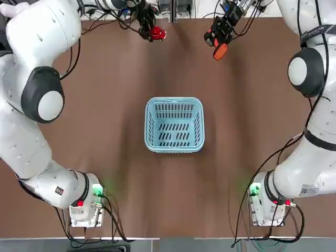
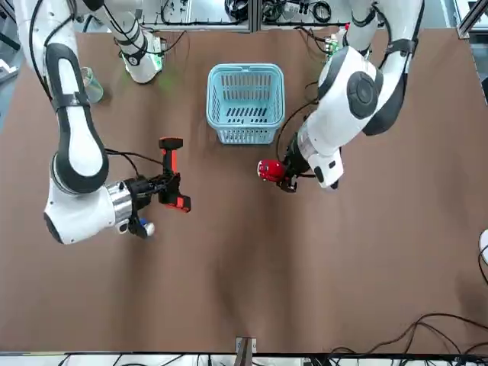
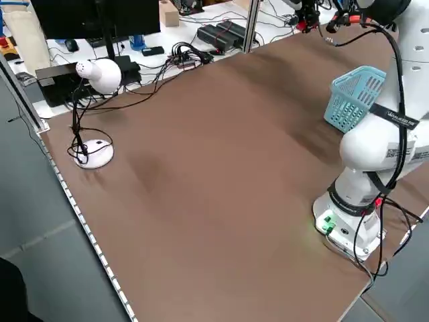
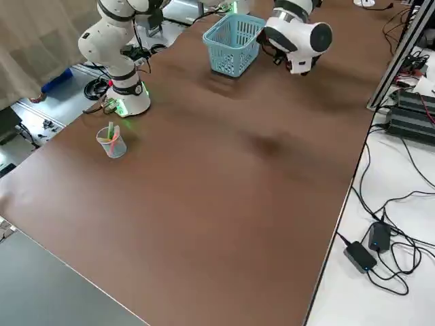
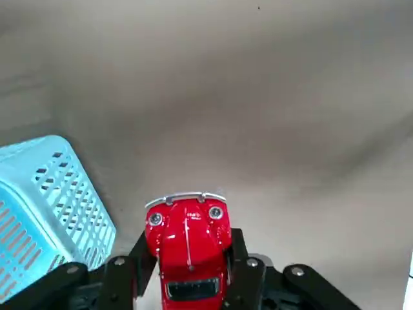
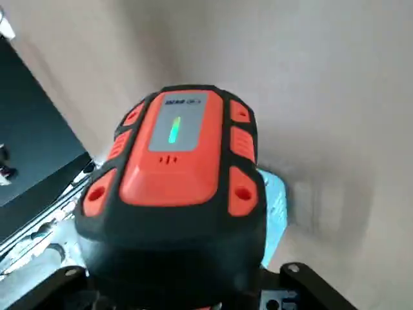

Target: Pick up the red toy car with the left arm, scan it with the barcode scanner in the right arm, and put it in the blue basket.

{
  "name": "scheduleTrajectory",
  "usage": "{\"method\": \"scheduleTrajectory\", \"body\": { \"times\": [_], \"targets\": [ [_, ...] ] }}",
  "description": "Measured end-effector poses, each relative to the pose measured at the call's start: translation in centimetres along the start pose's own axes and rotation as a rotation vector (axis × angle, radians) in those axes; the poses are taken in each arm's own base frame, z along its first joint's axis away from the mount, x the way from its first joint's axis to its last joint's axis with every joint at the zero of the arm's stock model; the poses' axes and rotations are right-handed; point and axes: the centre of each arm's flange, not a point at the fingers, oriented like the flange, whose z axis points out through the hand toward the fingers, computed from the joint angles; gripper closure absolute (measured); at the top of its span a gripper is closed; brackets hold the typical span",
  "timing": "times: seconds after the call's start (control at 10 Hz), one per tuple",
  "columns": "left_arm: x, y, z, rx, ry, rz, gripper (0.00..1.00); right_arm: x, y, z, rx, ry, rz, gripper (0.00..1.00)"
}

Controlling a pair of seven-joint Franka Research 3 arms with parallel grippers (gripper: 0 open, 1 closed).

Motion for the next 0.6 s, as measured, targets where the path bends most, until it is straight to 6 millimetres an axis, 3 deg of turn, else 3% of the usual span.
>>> {"method": "scheduleTrajectory", "body": {
  "times": [0.2,0.4,0.6],
  "targets": [
    [-1.8,-0.2,2.0,0.015,0.041,-0.007,0.50,-0.9,-4.0,1.8,0.071,-0.039,-0.130,0.70],
    [-3.1,-0.3,2.8,0.014,0.059,-0.017,0.50,-2.0,-7.6,2.4,0.112,-0.055,-0.250,0.70],
    [-3.2,0.1,2.0,0.002,0.057,-0.042,0.50,-2.4,-8.4,2.6,0.128,-0.073,-0.306,0.70]
  ]
}}
